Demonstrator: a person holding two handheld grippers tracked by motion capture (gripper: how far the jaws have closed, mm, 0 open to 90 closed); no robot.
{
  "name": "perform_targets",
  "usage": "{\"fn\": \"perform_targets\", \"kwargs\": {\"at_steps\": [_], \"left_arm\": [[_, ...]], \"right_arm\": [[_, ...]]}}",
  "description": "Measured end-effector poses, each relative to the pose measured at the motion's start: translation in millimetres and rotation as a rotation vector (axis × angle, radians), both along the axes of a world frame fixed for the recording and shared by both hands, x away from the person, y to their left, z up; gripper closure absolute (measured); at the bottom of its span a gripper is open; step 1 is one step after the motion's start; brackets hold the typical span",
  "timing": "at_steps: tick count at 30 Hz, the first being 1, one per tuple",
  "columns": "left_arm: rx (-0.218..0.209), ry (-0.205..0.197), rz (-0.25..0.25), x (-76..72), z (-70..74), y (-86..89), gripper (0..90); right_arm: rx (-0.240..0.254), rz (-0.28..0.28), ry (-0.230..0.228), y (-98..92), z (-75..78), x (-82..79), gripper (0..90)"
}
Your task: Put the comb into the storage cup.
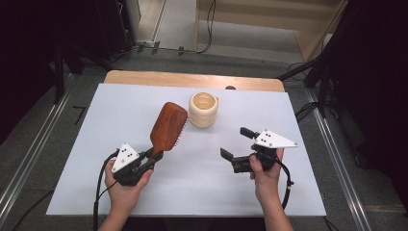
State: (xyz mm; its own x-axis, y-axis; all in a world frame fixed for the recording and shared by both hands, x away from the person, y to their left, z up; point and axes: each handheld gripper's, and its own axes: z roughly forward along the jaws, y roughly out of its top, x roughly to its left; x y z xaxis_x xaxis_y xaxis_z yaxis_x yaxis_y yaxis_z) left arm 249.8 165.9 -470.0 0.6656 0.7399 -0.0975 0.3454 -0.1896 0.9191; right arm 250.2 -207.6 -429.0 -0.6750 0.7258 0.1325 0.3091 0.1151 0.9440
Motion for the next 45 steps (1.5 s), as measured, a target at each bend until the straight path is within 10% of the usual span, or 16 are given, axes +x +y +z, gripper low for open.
{"fn": "perform_targets", "kwargs": {"at_steps": [9, 45], "left_arm": [[-0.007, -0.010, -0.039, -6.2, -3.8, -15.0, 72.1], [0.000, -0.058, -0.156, -33.7, -14.2, -59.8, 71.9]], "right_arm": [[0.112, 0.006, 0.058, 4.0, -2.7, -5.4, 0.0], [0.279, 0.071, 0.213, 54.6, -22.9, -7.5, 0.0]]}}
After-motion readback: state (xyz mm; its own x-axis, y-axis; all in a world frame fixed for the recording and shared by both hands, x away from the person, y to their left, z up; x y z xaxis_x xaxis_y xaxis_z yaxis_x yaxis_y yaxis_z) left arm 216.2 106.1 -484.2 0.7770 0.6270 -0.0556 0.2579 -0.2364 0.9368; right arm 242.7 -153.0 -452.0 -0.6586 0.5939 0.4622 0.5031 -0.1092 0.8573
